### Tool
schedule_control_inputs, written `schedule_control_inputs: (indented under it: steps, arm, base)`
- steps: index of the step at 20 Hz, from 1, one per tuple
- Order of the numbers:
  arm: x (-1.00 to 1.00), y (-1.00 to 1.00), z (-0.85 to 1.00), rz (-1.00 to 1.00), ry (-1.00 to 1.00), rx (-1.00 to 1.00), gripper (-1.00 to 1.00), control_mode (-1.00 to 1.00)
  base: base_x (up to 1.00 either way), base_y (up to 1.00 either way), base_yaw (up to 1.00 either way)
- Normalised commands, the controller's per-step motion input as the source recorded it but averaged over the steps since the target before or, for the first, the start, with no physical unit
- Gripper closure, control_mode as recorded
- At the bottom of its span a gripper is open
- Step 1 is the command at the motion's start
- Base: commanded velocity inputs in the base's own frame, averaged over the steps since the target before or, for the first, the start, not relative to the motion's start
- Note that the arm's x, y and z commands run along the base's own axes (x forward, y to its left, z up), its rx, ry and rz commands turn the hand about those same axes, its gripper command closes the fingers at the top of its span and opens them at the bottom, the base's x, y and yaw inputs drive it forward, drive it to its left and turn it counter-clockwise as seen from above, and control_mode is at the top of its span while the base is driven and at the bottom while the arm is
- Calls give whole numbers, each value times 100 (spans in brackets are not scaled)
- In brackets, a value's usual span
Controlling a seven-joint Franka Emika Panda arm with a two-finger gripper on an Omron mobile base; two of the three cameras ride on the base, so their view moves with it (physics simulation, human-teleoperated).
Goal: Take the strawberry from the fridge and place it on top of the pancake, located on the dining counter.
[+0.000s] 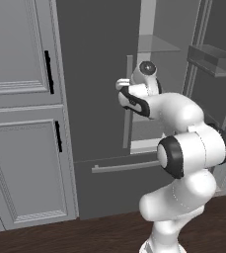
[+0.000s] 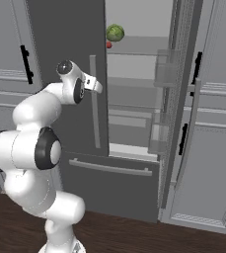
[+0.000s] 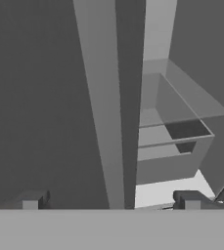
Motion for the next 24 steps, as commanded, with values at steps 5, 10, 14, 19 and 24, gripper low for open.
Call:
schedule_control_inputs:
  steps: [5,10,14,19,24]
  arm:
    - [36,0,-2,0,0,-2,-100,-100]
    - [48,0,-4,0,0,-6,-100,-100]
    - [50,-1,-5,0,0,-2,-100,-100]
    - [44,-12,-15,0,0,0,-100,-100]
    - [40,-14,-15,0,0,0,-100,-100]
  base:
    - [0,0,0]
    - [0,0,0]
    - [0,0,0]
    - [0,0,0]
    - [0,0,0]
